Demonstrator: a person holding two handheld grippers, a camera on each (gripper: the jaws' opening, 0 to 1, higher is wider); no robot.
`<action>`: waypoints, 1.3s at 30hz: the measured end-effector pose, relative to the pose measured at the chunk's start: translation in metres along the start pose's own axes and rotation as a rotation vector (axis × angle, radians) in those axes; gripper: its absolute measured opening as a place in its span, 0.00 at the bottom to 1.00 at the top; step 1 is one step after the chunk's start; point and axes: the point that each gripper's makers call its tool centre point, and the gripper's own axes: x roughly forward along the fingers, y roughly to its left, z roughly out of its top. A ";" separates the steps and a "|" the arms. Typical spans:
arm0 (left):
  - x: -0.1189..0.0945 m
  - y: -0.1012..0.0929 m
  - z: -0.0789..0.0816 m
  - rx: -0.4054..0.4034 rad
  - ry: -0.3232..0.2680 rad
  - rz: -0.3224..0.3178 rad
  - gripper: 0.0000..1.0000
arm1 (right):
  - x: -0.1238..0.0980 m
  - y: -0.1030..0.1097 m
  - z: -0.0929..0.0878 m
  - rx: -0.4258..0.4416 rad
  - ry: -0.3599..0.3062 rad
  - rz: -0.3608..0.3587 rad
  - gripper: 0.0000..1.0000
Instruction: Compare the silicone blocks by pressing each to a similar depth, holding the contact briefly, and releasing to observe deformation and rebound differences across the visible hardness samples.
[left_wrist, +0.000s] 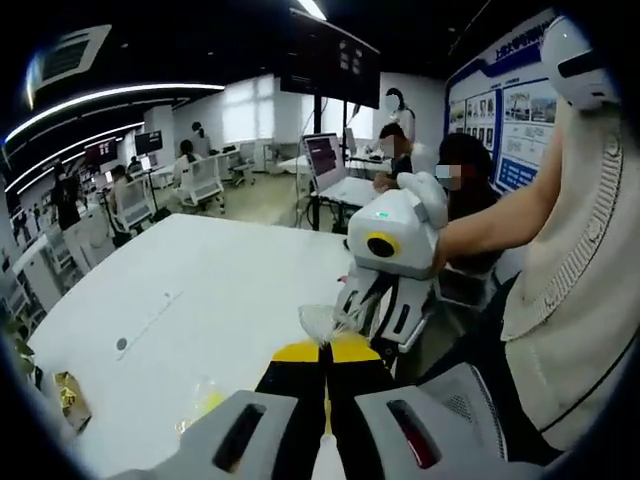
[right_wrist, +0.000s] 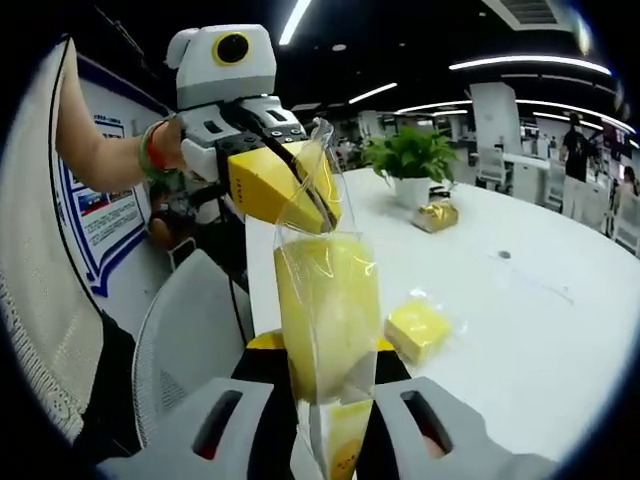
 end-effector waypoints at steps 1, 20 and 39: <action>-0.001 0.000 0.002 -0.003 -0.007 0.007 0.00 | 0.000 -0.001 0.001 0.000 -0.007 -0.004 0.13; 0.008 -0.002 0.007 -0.107 -0.016 -0.023 0.00 | -0.005 -0.017 0.003 -0.092 -0.047 -0.097 0.22; 0.056 0.014 -0.022 -0.377 -0.043 -0.048 0.00 | -0.064 -0.060 -0.020 0.086 -0.092 -0.329 0.65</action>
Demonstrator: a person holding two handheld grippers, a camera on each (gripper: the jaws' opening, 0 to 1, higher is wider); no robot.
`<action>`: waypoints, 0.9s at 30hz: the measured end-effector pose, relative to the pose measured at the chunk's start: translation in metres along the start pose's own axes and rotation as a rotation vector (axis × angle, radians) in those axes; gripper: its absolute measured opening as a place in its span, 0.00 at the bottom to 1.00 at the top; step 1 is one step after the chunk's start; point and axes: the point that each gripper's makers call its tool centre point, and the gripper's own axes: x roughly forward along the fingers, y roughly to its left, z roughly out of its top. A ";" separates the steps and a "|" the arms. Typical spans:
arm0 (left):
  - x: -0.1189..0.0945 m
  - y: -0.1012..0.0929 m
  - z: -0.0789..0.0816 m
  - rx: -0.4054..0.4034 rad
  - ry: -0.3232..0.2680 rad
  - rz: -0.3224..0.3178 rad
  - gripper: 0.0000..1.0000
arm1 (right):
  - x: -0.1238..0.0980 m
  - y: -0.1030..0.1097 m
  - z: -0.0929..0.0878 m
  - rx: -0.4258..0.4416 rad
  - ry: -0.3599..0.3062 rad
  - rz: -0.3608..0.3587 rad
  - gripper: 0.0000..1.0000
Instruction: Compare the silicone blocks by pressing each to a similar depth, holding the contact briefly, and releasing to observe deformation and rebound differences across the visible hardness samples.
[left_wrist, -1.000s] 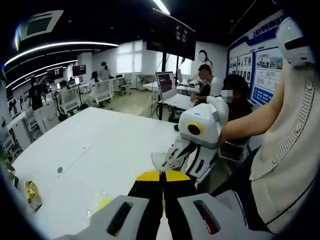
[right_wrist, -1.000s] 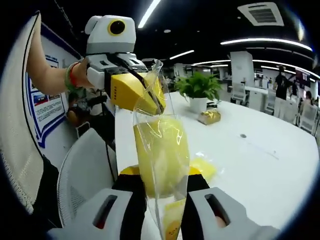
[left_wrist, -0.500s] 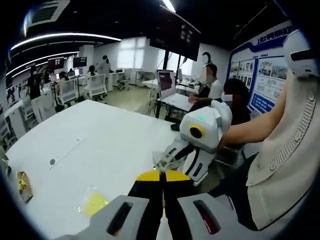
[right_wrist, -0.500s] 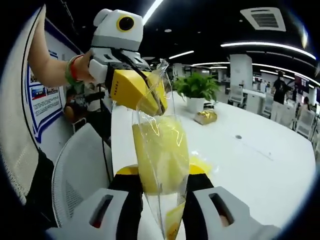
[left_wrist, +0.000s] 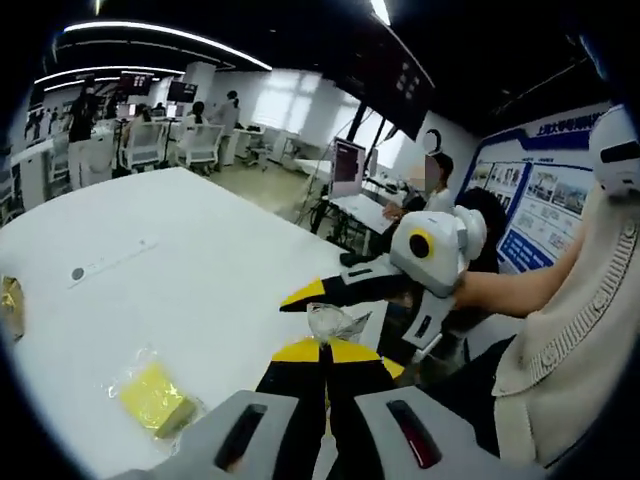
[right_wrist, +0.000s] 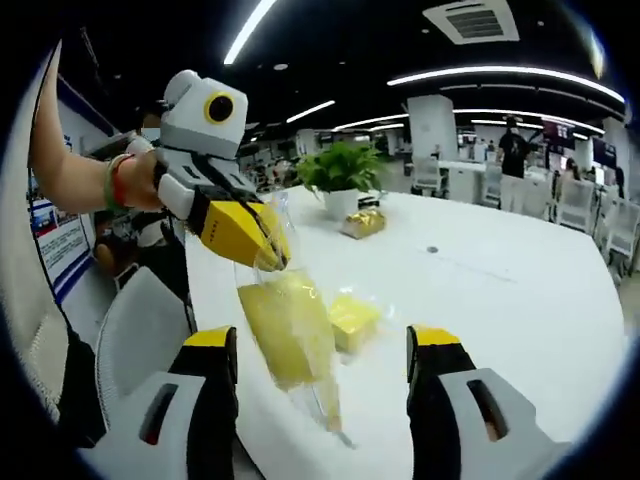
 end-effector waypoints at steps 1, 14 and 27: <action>0.004 0.004 -0.001 -0.018 -0.006 0.006 0.00 | -0.009 -0.004 -0.002 0.016 -0.002 -0.015 0.65; 0.074 0.057 -0.010 -0.204 -0.055 0.041 0.00 | -0.071 -0.019 -0.032 0.143 0.034 -0.115 0.60; 0.112 0.124 -0.014 -0.427 -0.151 0.158 0.00 | -0.076 -0.017 -0.059 0.243 0.069 -0.126 0.58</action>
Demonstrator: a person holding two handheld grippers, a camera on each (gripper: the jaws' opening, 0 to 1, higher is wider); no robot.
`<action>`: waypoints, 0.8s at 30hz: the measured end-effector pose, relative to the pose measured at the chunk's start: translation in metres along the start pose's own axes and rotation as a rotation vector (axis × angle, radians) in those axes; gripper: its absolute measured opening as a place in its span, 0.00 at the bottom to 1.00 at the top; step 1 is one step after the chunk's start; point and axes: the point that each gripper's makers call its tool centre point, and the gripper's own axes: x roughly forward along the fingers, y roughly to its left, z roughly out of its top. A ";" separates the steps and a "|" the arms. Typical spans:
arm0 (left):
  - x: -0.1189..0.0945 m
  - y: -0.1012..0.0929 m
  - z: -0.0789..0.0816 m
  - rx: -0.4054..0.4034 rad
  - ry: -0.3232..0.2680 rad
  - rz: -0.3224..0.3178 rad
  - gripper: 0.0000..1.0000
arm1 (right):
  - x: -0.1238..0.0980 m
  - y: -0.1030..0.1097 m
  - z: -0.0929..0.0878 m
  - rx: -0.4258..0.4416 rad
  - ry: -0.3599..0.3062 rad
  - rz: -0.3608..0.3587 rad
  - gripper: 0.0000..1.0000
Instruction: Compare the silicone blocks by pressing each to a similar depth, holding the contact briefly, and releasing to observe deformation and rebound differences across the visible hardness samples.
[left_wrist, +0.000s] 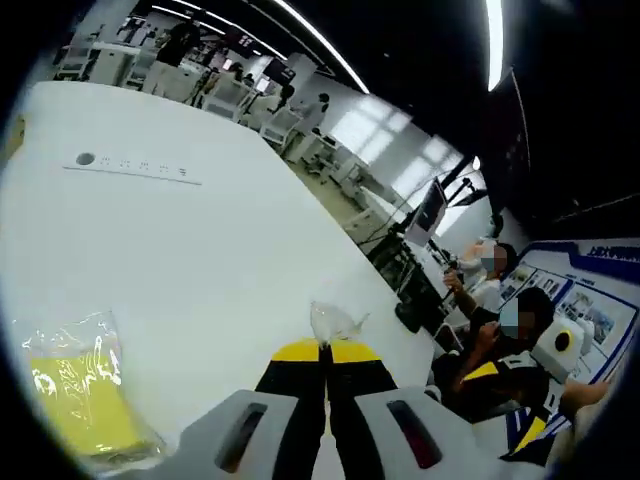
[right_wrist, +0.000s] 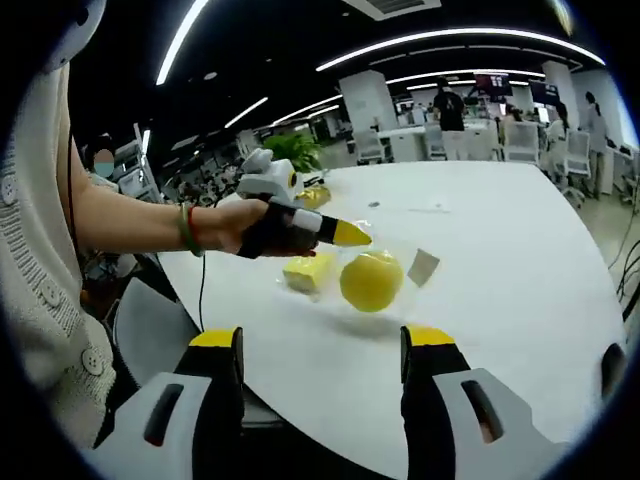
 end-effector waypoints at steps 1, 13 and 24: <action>0.003 0.006 0.001 -0.015 -0.003 0.016 0.00 | 0.000 0.000 0.000 0.004 -0.002 0.001 0.58; 0.031 0.069 -0.006 -0.087 0.027 0.168 0.00 | 0.005 -0.013 0.002 0.023 0.011 -0.009 0.57; 0.043 0.097 -0.016 -0.054 0.099 0.244 0.00 | 0.003 -0.017 -0.005 0.041 0.030 -0.015 0.55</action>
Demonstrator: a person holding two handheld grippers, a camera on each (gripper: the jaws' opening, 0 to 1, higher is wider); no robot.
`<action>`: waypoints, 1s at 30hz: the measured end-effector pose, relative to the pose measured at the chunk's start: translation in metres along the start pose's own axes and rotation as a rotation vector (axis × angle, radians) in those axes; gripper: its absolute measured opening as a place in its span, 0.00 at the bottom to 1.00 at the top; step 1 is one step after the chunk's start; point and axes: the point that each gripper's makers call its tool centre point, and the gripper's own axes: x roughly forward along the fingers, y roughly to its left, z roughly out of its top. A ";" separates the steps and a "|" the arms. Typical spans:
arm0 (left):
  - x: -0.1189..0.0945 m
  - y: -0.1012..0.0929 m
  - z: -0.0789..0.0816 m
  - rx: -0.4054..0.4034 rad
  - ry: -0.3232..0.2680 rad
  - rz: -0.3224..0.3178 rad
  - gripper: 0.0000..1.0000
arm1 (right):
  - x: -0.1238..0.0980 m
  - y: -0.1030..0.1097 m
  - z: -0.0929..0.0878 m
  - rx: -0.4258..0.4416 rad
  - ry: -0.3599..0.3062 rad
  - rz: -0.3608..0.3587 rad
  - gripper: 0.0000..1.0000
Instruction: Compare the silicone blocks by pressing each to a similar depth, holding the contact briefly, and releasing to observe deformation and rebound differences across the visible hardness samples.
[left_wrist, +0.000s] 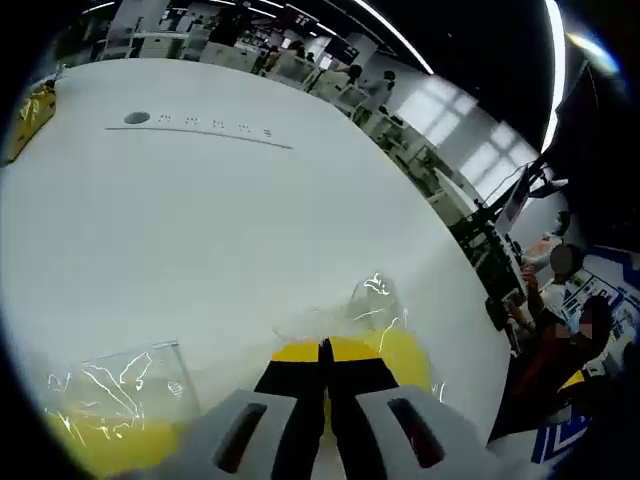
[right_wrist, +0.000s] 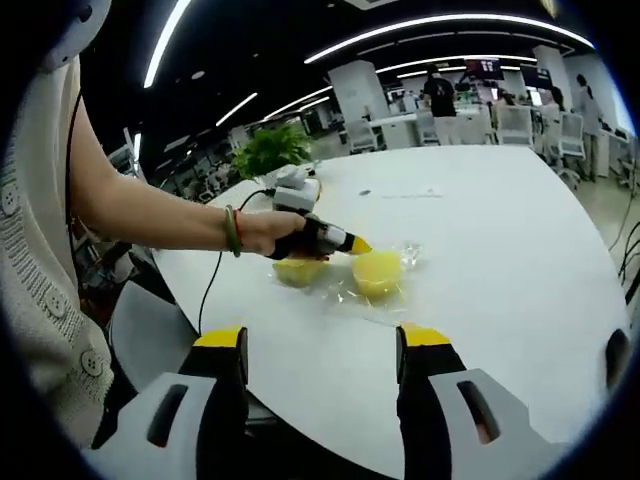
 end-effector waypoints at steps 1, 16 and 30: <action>0.000 0.001 0.000 0.007 0.005 0.005 0.00 | 0.000 0.000 0.000 0.001 0.000 -0.001 0.54; -0.025 -0.005 0.004 0.266 -0.001 0.096 0.25 | -0.003 0.010 0.002 -0.013 -0.015 -0.008 0.56; -0.098 -0.064 -0.014 0.391 -0.078 0.016 0.51 | -0.006 0.028 0.021 0.064 -0.127 -0.048 0.62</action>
